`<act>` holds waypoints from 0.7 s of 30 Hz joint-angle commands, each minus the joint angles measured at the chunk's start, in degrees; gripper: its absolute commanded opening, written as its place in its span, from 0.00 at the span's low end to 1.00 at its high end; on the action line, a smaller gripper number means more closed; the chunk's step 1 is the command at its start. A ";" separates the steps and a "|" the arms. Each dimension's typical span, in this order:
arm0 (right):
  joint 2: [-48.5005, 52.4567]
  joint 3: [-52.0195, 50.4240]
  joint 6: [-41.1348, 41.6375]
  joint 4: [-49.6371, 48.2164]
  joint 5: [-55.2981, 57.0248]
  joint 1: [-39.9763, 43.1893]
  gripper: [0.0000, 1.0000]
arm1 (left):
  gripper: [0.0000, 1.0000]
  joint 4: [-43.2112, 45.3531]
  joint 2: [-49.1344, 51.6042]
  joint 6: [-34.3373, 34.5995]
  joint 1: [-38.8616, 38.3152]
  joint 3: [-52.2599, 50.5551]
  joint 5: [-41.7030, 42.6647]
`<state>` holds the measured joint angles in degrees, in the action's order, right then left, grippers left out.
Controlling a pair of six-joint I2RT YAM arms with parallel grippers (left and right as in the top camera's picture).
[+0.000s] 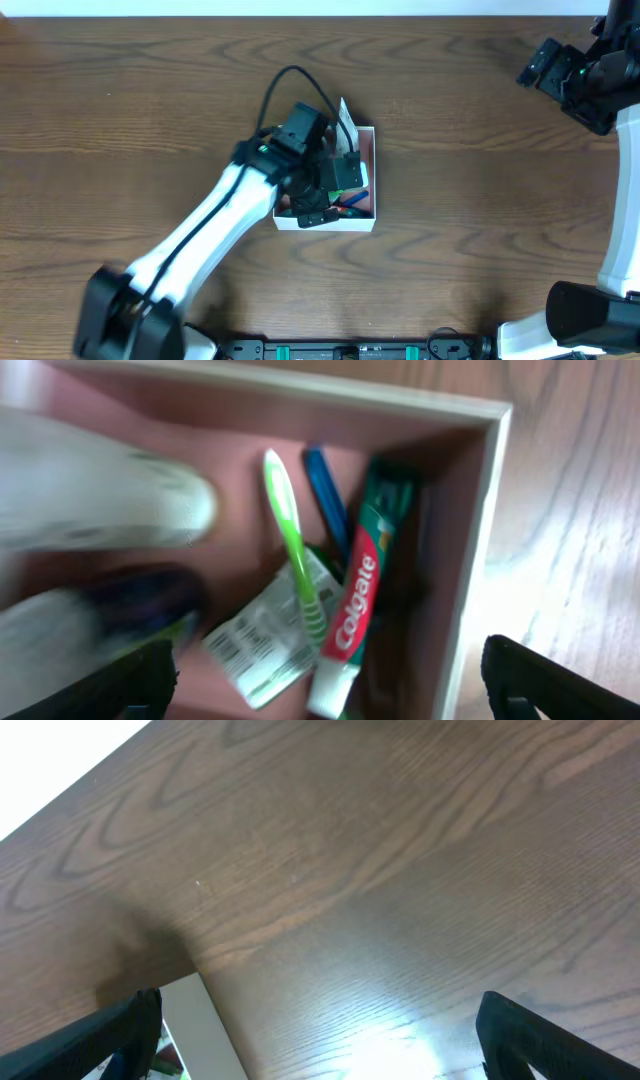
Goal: Pack container
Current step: 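Lower the toothpaste into the box and open the left gripper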
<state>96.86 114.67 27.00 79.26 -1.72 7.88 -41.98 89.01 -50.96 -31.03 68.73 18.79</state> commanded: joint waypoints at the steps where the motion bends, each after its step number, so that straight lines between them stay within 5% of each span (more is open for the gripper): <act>1: -0.09 -0.15 0.81 0.04 -0.22 0.35 0.99 | 0.98 -0.35 -9.20 7.26 -0.17 1.33 -3.15; 7: -0.09 -0.15 0.81 0.04 -0.22 0.35 0.99 | 0.98 -3.10 -22.56 17.51 0.68 1.31 -20.00; 12: -0.09 -0.15 0.81 0.04 -0.22 0.35 0.99 | 0.98 -6.10 -30.75 35.50 7.80 1.31 -39.85; 21: -0.09 -0.15 0.81 0.04 -0.22 0.35 0.99 | 0.98 -7.28 -33.00 53.81 30.32 1.25 -41.42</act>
<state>96.86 114.67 27.00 79.26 -1.72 7.88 -48.69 55.31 -8.51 -5.98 69.04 -20.56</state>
